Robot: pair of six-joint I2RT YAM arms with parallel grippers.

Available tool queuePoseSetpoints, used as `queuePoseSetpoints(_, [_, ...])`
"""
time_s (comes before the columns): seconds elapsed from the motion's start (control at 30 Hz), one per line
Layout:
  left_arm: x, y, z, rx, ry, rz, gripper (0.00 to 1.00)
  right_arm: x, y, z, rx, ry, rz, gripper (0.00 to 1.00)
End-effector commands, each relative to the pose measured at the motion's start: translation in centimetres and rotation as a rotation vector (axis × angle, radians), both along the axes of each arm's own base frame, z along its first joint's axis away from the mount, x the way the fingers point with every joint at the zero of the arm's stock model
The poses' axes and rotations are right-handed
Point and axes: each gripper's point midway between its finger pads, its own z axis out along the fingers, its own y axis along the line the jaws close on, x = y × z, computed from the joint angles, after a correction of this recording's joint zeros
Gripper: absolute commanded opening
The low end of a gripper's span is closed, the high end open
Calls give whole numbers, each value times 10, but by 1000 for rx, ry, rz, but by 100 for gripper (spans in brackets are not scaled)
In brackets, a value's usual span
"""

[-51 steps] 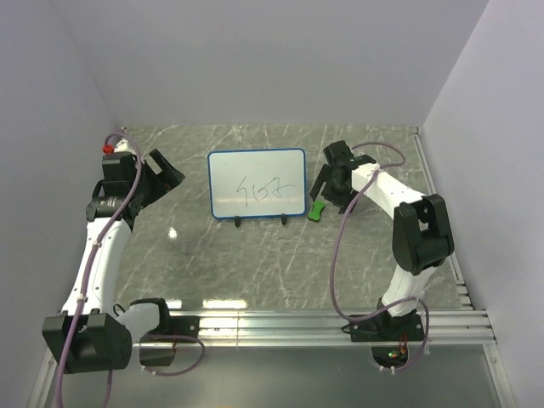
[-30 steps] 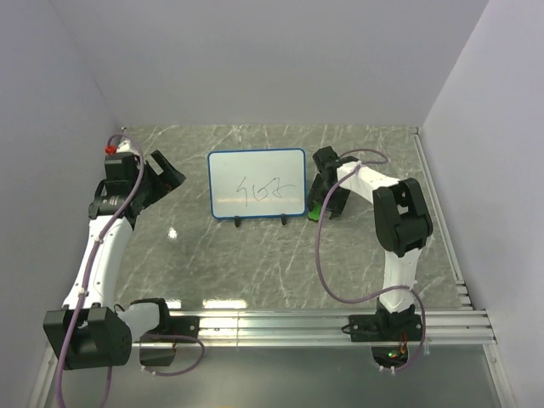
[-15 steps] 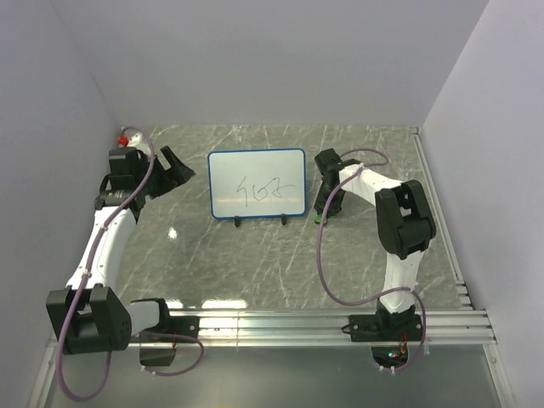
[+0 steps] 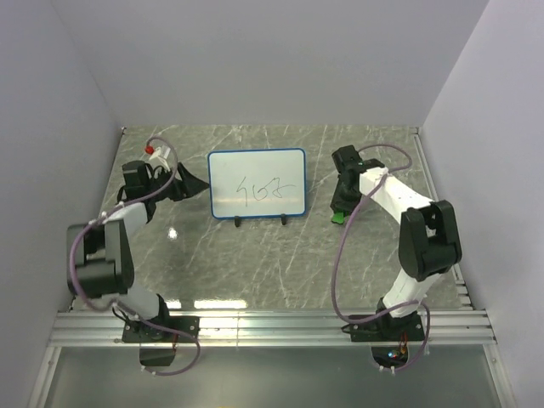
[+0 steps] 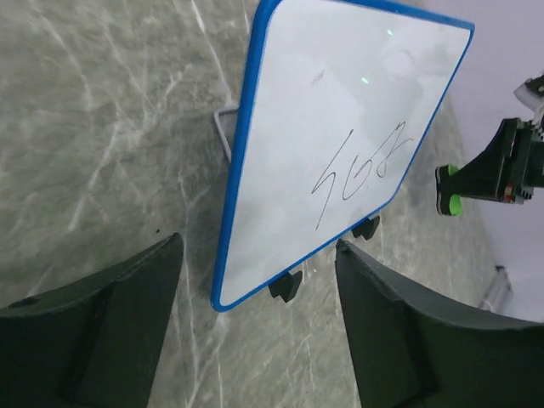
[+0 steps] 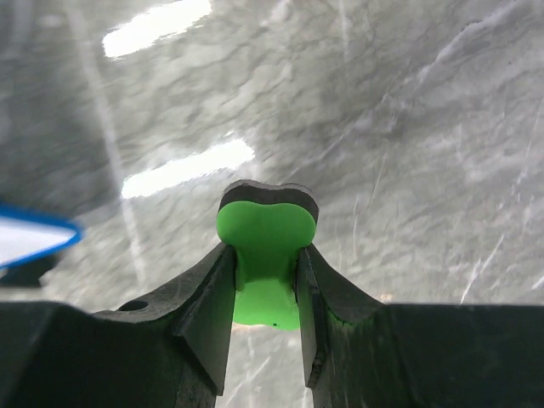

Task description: Erase the whiteboard

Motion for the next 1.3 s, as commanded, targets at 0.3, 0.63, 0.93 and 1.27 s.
queuePoseSetpoints(0.3, [41, -15, 0, -147, -161, -201, 73, 9, 22, 65, 115, -137, 22, 0])
queuePoseSetpoints(0.63, [62, -23, -1, -272, -198, -271, 59, 25, 91, 89, 195, -222, 132, 0])
queuePoseSetpoints(0.93, [63, -46, 4, -327, -212, -368, 41, 71, 177, 114, 234, -292, 275, 0])
queuePoseSetpoints(1.27, [56, -58, -11, -235, -168, -387, 3, 77, 292, 74, 173, -358, 412, 0])
